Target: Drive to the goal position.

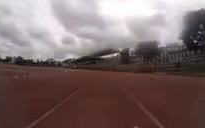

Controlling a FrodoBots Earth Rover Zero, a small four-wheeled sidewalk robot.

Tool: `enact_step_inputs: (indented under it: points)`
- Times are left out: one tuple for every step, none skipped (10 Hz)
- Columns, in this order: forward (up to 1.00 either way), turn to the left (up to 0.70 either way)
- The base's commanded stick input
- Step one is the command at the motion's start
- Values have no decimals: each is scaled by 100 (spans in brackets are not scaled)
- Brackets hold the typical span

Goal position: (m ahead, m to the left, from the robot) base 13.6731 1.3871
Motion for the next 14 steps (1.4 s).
enact_step_inputs:
  points:
    - [70, 0]
    - [70, 0]
    - [70, 0]
    - [70, 0]
    - [70, 0]
    - [70, 0]
    - [70, 0]
    - [70, 0]
    - [70, 0]
    - [70, 0]
    - [70, 0]
    - [70, 0]
    - [70, 0]
    - [70, 0]
